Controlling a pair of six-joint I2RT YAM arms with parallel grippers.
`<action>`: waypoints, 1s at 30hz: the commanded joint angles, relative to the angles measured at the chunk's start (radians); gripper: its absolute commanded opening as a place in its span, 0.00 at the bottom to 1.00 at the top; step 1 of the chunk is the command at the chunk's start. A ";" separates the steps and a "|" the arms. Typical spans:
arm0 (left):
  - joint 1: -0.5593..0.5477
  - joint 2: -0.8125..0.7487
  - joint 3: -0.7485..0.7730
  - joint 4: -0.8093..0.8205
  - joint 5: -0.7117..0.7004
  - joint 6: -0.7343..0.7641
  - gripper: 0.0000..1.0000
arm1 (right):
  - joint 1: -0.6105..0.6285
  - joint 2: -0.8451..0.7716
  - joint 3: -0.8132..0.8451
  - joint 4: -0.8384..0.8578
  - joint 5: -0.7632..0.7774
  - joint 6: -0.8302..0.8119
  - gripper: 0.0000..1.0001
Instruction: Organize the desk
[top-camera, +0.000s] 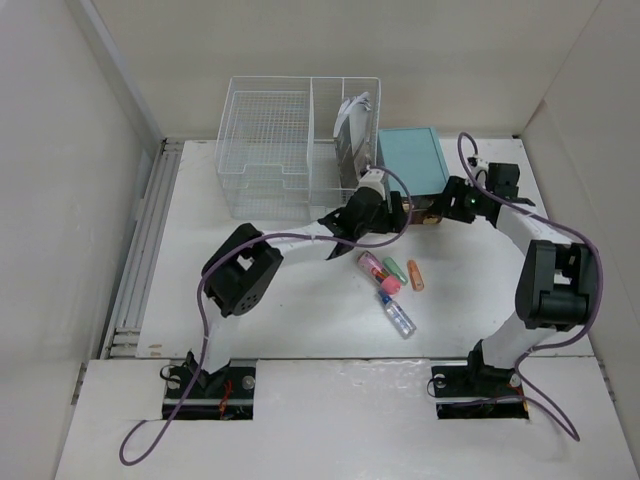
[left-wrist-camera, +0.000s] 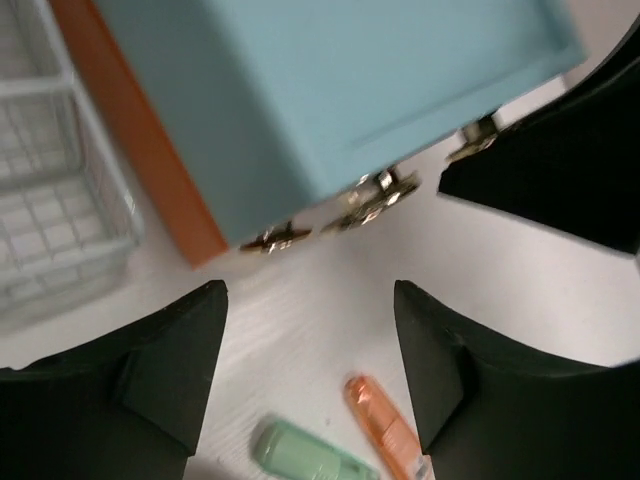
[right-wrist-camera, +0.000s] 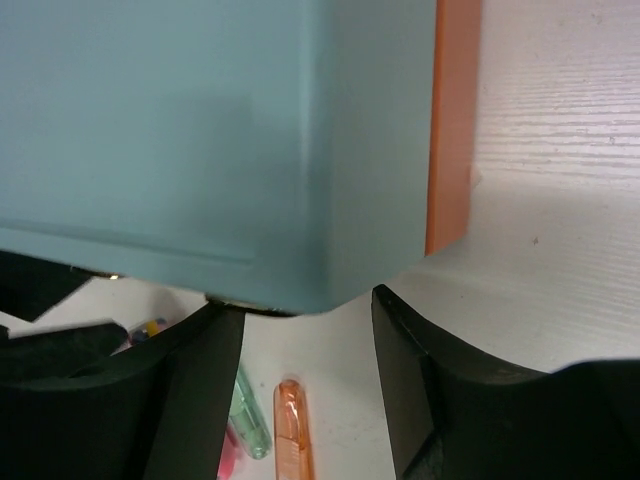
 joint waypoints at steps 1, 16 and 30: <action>-0.023 -0.108 -0.074 0.050 -0.024 0.035 0.65 | -0.009 0.023 0.070 0.069 0.026 0.043 0.60; -0.101 -0.383 -0.396 0.099 -0.079 0.008 0.70 | -0.009 -0.020 -0.003 0.245 0.006 0.217 0.58; -0.185 -0.551 -0.537 0.090 -0.147 -0.001 0.70 | -0.009 -0.152 -0.149 0.476 0.158 0.368 0.52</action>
